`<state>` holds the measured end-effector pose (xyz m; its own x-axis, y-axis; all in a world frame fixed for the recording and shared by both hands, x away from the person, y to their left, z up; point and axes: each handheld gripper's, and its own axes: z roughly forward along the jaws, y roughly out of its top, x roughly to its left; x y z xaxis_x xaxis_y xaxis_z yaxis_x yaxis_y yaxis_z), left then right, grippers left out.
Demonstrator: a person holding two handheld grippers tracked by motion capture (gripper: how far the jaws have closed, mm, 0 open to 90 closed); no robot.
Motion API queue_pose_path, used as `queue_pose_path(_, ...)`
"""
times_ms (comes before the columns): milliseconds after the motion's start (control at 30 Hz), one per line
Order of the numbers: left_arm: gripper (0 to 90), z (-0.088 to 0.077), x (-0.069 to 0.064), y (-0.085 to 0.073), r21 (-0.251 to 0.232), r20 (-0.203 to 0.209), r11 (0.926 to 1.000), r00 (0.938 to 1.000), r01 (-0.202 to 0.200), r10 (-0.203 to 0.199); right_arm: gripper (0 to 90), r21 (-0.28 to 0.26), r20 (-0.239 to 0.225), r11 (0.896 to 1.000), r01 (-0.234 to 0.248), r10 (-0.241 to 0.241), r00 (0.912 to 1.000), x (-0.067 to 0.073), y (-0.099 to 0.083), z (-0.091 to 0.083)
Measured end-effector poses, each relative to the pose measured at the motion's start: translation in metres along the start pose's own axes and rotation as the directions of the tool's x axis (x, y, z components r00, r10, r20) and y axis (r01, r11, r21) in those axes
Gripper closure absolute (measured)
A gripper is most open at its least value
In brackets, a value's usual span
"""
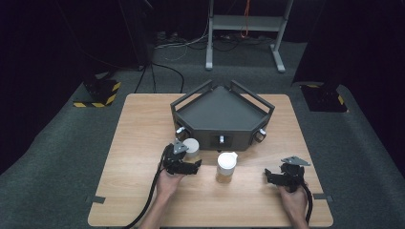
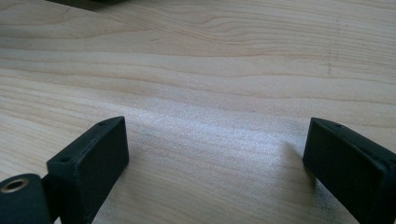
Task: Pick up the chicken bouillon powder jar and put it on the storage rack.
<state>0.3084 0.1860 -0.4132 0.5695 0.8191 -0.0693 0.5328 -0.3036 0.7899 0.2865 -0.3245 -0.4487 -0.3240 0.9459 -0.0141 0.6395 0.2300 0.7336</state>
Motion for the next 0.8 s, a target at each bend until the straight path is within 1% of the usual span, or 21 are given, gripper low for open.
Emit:
queue_pose_path(267, 15.1, 0.0048, 0.0009, 0.0015, -0.022, 0.01, 0.9997, 0.9999, 0.013, -0.012, 6.1, -0.001, 0.0, 1.0, 0.001, -0.001, 1.0, 0.0, -0.0001, 0.0)
queue_pose_path(333, 16.6, 0.0059, 0.0003, 0.002, -0.021, 0.008, 0.9997, 0.9999, 0.01, -0.01, 6.2, 0.0, 0.0, 1.0, 0.001, -0.001, 1.0, 0.0, -0.0001, 0.0)
queue_pose_path(433, 17.9, 0.0068, 0.0005, 0.0021, -0.021, 0.01, 0.9996, 0.9998, 0.017, -0.016, 6.2, 0.0, 0.0, 1.0, 0.001, -0.001, 1.0, 0.0, -0.0001, 0.0)
queue_pose_path(667, 21.4, 0.0078, -0.0011, 0.0024, -0.024, 0.002, 0.9995, 0.9998, 0.018, -0.018, 6.2, 0.0, 0.0, 1.0, 0.0, 0.0, 1.0, -0.0001, -0.0001, 0.0)
queue_pose_path(800, 23.6, 0.0085, -0.0044, 0.0036, -0.022, -0.014, 0.9997, 0.9998, 0.013, -0.013, 6.2, 0.0, 0.0, 1.0, 0.001, -0.001, 1.0, 0.0, -0.0001, 0.0)
